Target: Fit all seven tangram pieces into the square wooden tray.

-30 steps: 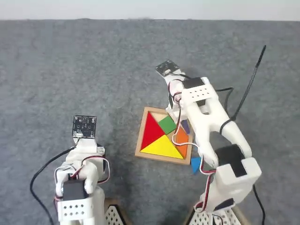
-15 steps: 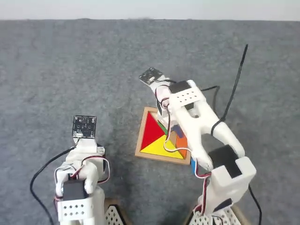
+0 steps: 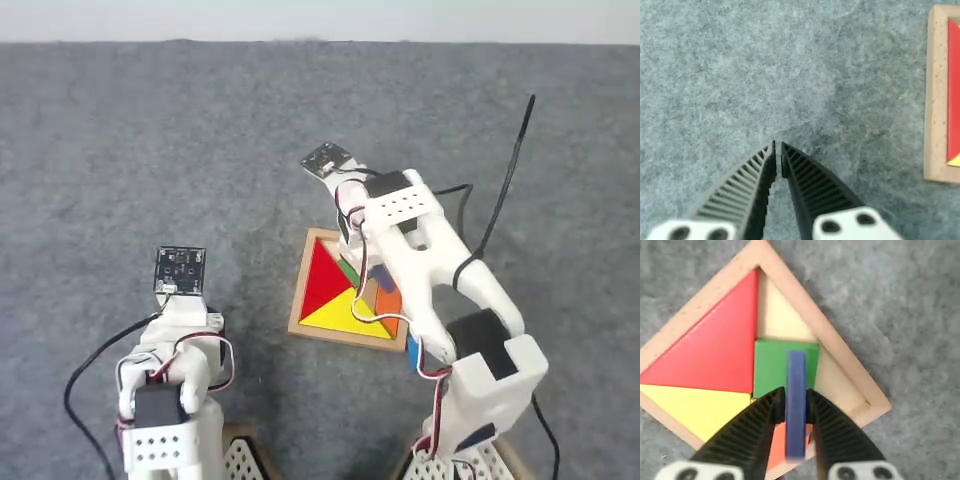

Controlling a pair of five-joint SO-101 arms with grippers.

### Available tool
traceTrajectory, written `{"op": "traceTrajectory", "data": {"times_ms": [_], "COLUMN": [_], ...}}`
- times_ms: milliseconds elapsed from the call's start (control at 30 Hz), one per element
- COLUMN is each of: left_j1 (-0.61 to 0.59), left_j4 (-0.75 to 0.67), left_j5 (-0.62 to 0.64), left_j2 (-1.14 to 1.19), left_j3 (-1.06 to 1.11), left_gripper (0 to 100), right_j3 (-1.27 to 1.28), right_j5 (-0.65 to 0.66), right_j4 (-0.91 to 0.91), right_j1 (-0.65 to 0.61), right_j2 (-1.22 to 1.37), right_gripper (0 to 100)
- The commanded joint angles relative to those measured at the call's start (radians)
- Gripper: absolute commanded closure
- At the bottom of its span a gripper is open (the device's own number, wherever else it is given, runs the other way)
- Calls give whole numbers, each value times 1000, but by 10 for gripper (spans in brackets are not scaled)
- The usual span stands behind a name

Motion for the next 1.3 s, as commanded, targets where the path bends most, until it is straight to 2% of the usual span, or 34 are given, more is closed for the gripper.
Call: {"op": "traceTrajectory", "data": {"times_ms": [0,300,433,700,933,1000,1100,1267], "left_j1": [-5,-5,-5,-5,-5,-5,-5,-5], "left_j4": [3,3,3,3,3,3,3,3], "left_j5": [17,17,17,17,17,17,17,17], "left_j2": [-18,-18,-18,-18,-18,-18,-18,-18], "left_j3": [-13,-13,-13,-13,-13,-13,-13,-13], "left_gripper": [982,982,982,982,982,982,982,982], "right_j3": [-46,-58,-69,-133,-132,-123,-17,344], "right_j5": [14,15,101,186,184,181,167,233], "right_j4": [12,10,7,13,28,59,90,24], "right_j1": [15,35,81,154,154,166,173,176], "right_j2": [-13,-24,-16,-16,-35,-77,-185,-449], "right_gripper": [876,876,876,876,878,915,975,919]}}
